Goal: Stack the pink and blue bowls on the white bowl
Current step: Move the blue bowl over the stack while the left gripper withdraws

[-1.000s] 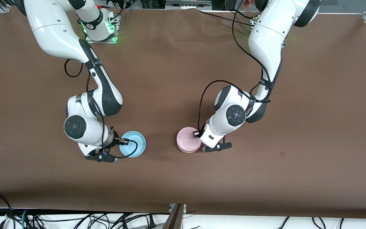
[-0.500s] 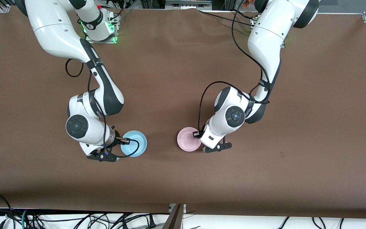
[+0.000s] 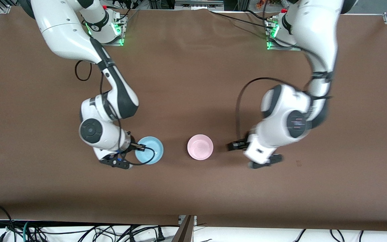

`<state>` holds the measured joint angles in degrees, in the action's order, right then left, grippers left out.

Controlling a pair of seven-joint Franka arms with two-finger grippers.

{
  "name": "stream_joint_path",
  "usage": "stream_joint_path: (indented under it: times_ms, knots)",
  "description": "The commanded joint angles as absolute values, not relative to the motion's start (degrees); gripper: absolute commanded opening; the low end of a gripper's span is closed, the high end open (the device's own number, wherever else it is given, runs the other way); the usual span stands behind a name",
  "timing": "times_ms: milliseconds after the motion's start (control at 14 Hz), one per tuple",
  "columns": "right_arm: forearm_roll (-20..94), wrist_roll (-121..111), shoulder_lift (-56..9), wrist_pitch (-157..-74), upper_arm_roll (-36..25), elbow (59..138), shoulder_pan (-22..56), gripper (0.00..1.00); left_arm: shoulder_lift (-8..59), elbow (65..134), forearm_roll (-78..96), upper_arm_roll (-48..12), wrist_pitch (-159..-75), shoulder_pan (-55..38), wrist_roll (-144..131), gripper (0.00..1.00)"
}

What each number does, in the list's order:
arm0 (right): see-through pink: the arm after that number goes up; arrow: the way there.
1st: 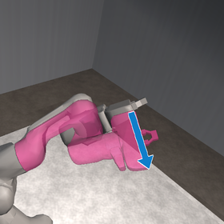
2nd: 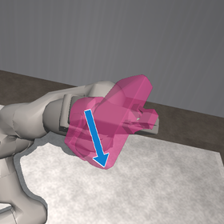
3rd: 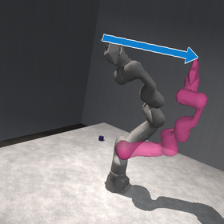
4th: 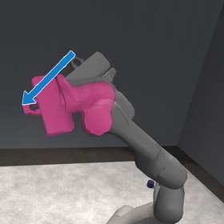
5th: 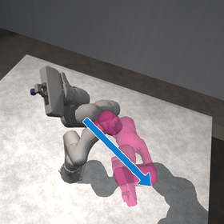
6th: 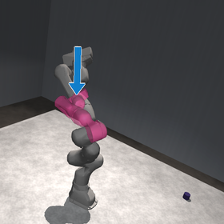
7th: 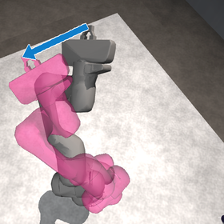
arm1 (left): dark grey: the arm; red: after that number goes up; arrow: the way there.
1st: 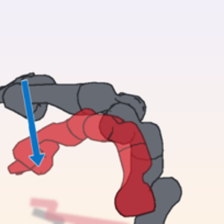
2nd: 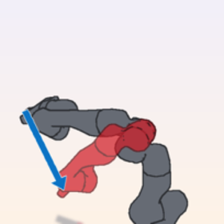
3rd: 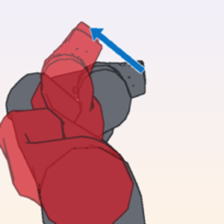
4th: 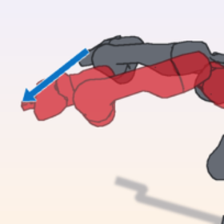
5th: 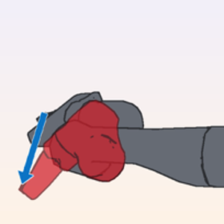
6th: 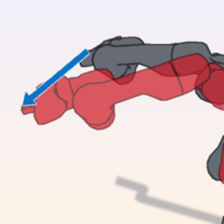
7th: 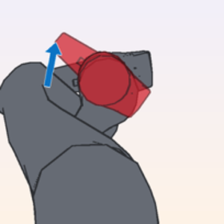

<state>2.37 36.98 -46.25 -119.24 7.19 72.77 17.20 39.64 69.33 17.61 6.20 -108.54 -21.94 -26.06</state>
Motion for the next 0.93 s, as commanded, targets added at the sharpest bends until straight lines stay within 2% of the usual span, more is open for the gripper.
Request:
stream_joint_path:
  times_ms: [0, 214, 357, 643, 857]
  knots:
    - [3.08, 48.91, -48.25, -119.79, 7.56, 68.48, 22.83, 0.00, 32.01, 75.76, 11.02, 8.43, -102.85, -19.26, -14.63, 1.00]
    - [2.99, 60.53, -51.32, -122.69, 7.47, 64.26, 28.81, 0.00, 26.21, 76.55, 7.30, 8.35, -96.70, -14.34, -7.85, 1.00]
    - [2.90, 62.40, -52.55, -124.88, 7.30, 62.23, 30.93, 0.00, 22.17, 79.17, 5.64, 8.26, -96.50, -11.70, -3.27, 1.00]
    - [2.73, 62.05, -54.40, -131.38, 7.38, 62.14, 31.64, 0.00, 14.43, 83.49, 3.96, 6.33, -90.64, -6.78, -2.29, 1.00]
    - [2.37, 61.70, -55.54, -132.10, 7.03, 61.96, 32.34, 0.00, 12.13, 83.58, 3.08, 5.19, -85.09, -4.23, -1.76, 1.00]
